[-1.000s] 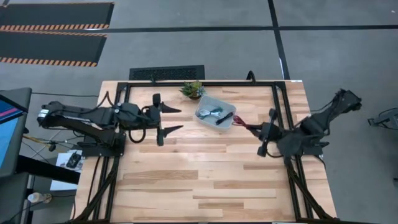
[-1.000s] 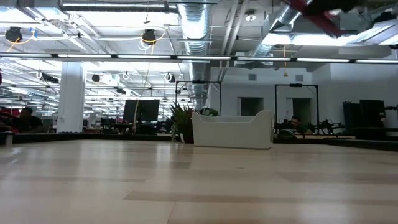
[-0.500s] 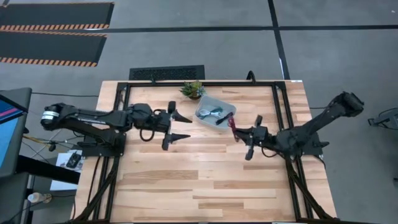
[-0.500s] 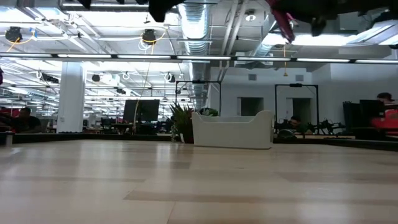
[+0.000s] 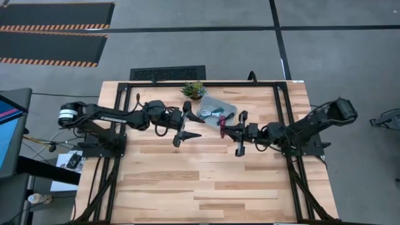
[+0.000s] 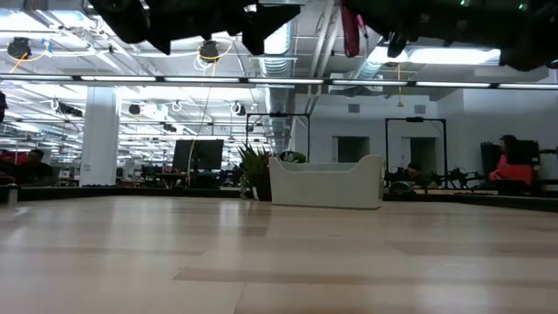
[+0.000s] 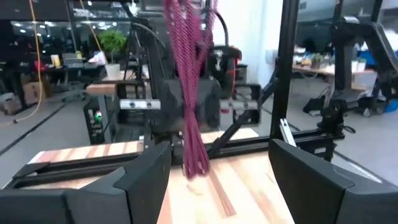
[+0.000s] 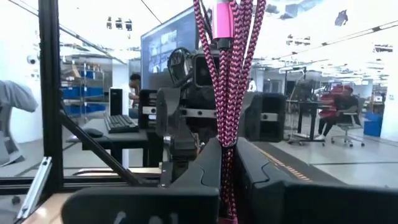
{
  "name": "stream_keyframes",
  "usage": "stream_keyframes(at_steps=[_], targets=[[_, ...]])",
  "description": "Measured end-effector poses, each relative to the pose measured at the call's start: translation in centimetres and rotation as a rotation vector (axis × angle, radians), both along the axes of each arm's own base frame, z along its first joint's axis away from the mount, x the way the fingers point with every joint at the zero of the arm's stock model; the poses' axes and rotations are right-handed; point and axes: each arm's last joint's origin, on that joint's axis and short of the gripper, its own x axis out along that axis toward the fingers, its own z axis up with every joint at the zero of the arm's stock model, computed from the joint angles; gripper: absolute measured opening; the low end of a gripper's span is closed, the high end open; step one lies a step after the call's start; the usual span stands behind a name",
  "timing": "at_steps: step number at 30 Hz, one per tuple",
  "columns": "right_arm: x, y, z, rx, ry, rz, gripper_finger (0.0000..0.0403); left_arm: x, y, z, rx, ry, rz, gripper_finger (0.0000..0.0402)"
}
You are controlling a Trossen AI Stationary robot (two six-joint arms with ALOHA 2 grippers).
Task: Pick and place USB-C Cables
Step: Put the pink charger cable into the white bin
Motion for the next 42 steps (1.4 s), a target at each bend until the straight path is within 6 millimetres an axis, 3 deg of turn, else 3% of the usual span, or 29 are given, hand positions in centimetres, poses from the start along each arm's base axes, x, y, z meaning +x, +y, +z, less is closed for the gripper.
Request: stream_keyframes(at_steps=[7,16,20,30,36,42], targets=[[1.4,-0.4,-1.7,0.012,-0.067,0.032,0.0023,0.9,1.4,-1.2,-0.02,-0.031,-0.024,0.0261],[3.3,-1.1,-4.5,0.096,-0.032,0.052,0.0022,1.7,2.7,-2.7,-0.072,-0.006,0.001,0.0261],[4.4,-0.9,-5.1,0.108,-0.013,0.068,0.0025,2.3,2.8,-3.6,-0.106,0.032,-0.039,0.0261],[6.0,-0.9,-6.0,0.122,0.01,0.068,0.0027,2.5,2.6,-3.5,-0.108,0.036,-0.105,0.0254],[6.1,-1.1,-6.0,0.145,0.001,0.072,0.0029,2.6,2.4,-3.5,-0.101,0.04,-0.094,0.0201],[6.1,-1.1,-6.0,0.165,-0.001,0.08,0.003,2.6,2.4,-3.5,-0.104,0.041,-0.085,0.0096]])
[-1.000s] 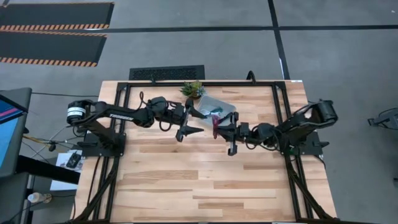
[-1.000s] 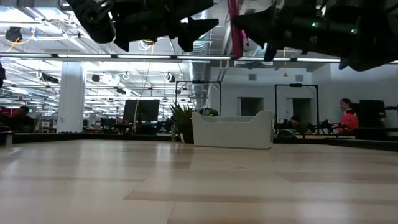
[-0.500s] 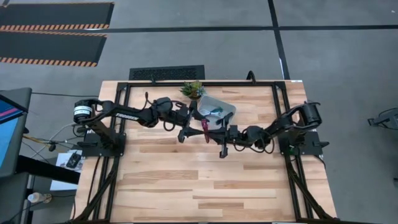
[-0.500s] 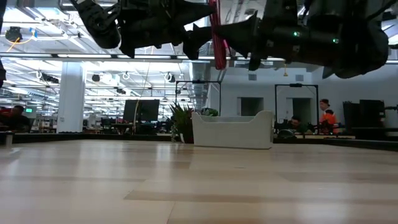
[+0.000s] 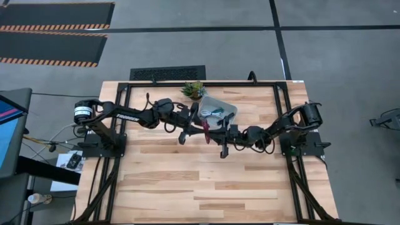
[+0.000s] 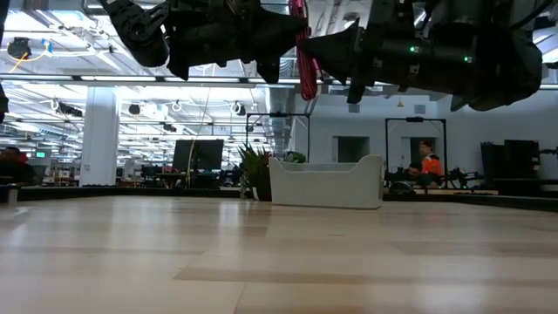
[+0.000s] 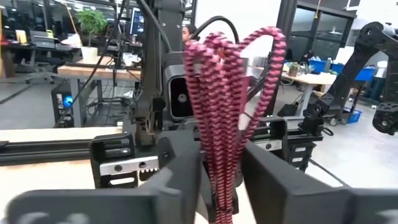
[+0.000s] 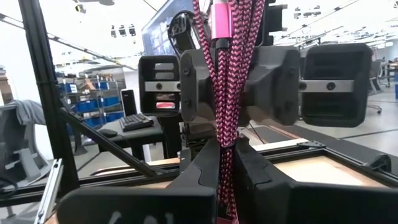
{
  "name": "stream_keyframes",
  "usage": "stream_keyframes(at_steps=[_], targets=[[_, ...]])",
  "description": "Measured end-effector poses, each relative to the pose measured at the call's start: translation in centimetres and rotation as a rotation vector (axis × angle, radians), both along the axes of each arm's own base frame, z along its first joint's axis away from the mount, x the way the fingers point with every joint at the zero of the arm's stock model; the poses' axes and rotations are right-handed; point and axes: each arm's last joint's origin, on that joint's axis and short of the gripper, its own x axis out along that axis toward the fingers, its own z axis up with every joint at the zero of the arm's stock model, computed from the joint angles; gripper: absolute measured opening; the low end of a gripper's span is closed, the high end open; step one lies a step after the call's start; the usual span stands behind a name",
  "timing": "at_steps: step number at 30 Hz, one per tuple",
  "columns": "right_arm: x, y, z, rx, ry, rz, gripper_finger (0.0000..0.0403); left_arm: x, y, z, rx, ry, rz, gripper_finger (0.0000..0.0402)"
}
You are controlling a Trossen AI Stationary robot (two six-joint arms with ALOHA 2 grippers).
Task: Pick and place USB-C Cables
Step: Put the pink charger cable into the white bin
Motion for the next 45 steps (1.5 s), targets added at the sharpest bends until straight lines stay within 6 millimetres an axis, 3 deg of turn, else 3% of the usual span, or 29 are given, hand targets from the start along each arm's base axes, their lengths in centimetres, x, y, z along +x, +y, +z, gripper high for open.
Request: stream_keyframes(at_steps=[4,6,16,29,35,45], targets=[[0.0,0.0,0.0,0.004,0.001,0.0,0.0035,0.0,0.0,0.0,0.001,0.002,0.003,0.0024],[0.0,0.0,0.0,0.007,0.001,0.001,0.0035,0.0,0.0,0.0,0.001,0.001,0.003,0.0012],[0.0,-0.3,-0.1,0.078,0.001,-0.104,0.0057,0.0,0.2,0.0,-0.02,0.008,0.066,0.0005],[-0.1,-0.3,-0.1,0.081,0.007,-0.116,0.0181,0.0,0.5,0.0,-0.043,0.013,0.088,0.0002],[-0.1,-0.1,0.0,0.033,0.019,-0.126,0.0218,0.0,0.6,0.1,-0.063,0.018,0.092,0.0001],[-3.9,-0.5,2.4,0.027,0.04,-0.149,0.0223,-1.1,0.5,2.0,-0.054,-0.017,0.086,0.0]])
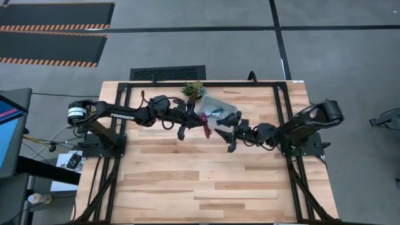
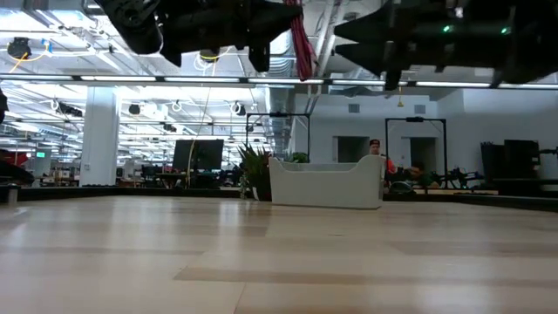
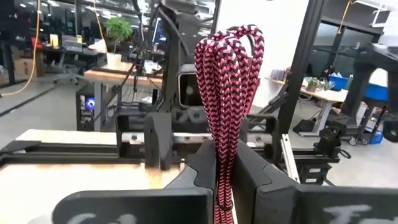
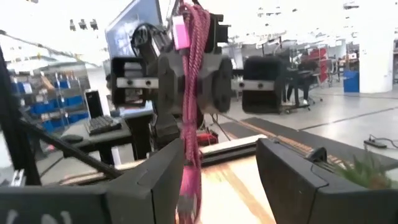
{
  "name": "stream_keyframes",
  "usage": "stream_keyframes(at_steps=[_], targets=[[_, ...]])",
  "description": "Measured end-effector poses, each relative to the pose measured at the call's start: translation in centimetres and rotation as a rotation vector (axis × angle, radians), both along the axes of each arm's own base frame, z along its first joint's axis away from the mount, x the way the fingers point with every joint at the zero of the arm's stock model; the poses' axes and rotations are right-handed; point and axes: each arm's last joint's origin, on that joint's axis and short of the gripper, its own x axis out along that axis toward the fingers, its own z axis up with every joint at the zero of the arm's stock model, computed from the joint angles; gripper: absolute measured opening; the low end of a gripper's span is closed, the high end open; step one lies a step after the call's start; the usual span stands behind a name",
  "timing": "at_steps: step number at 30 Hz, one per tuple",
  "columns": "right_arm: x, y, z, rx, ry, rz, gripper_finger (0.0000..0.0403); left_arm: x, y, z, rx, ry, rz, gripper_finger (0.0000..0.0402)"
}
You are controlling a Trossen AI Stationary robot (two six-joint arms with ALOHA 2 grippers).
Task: Pick and place USB-C Cables
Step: Put the pink charger cable into the white bin
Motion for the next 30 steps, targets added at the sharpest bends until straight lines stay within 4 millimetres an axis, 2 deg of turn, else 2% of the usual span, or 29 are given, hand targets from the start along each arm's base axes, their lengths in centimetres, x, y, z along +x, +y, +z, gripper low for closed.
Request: stream_keyframes(at_steps=[4,12,17,21,26,30], targets=[[-1.9,-0.1,1.5,-0.005,0.045,0.006,0.0221,-0.4,0.1,0.7,0.003,0.011,0.015,0.0],[-5.5,0.3,4.4,-0.005,0.132,0.012,0.0221,0.7,0.4,2.4,0.066,0.181,0.124,0.0],[-7.9,0.6,5.2,0.024,0.183,-0.041,0.0221,1.3,0.5,3.9,0.161,0.262,0.234,0.0],[-9.7,0.7,5.4,0.083,0.216,-0.072,0.0221,1.6,0.7,5.4,0.215,0.246,0.266,0.0],[-11.2,0.9,5.3,0.151,0.239,-0.037,0.0221,2.2,1.0,5.5,0.253,0.233,0.297,0.0],[-11.9,1.1,5.5,0.166,0.231,-0.008,0.0221,3.3,1.5,4.0,0.244,0.264,0.301,0.0]])
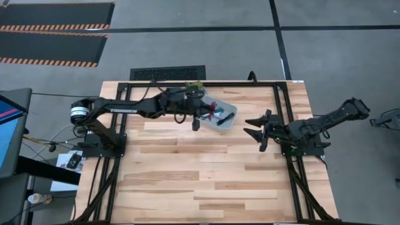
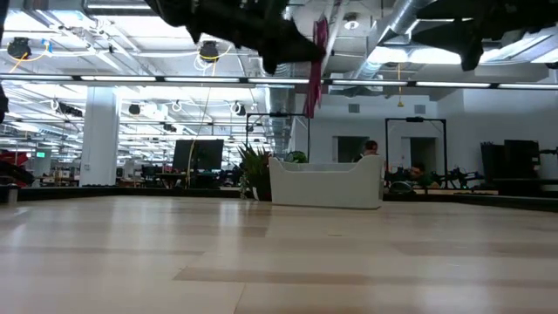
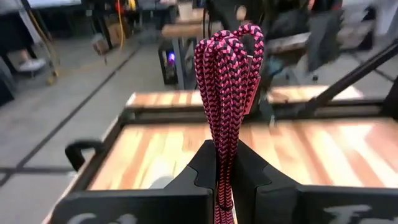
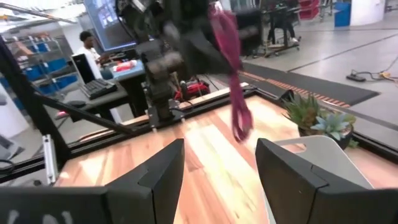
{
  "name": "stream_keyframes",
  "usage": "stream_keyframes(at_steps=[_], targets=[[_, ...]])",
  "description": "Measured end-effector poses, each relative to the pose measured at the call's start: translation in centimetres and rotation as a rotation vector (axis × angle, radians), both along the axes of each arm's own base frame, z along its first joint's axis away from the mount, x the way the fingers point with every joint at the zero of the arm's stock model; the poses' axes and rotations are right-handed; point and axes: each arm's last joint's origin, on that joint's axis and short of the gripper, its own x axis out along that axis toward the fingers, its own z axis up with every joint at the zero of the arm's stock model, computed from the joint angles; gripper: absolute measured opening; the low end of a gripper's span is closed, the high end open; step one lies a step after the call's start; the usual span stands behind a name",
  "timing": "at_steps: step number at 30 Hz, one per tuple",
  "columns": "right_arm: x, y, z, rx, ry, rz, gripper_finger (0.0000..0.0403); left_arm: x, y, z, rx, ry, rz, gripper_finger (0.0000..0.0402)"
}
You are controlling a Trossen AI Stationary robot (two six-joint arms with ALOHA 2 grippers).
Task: Pick and place USB-C Cables
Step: Put the pink charger cable into the white bin
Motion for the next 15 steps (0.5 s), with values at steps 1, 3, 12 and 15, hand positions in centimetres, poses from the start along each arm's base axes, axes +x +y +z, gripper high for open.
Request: stream_keyframes(at_steps=[1,3,12,15], targets=[[-0.1,0.0,0.0,0.001,-0.003,0.004,0.0221,0.3,0.2,-0.5,-0.005,0.02,0.003,0.0],[-0.2,0.2,0.1,0.006,-0.009,0.014,0.0221,1.1,0.4,-1.4,-0.016,0.059,0.008,0.0],[-0.3,0.7,-0.1,0.014,0.006,0.053,0.0221,4.7,1.3,-2.7,0.047,0.116,0.038,0.0],[-0.3,0.8,-0.3,0.033,0.017,0.057,0.0221,5.7,1.7,-3.5,0.09,0.19,0.092,0.0]])
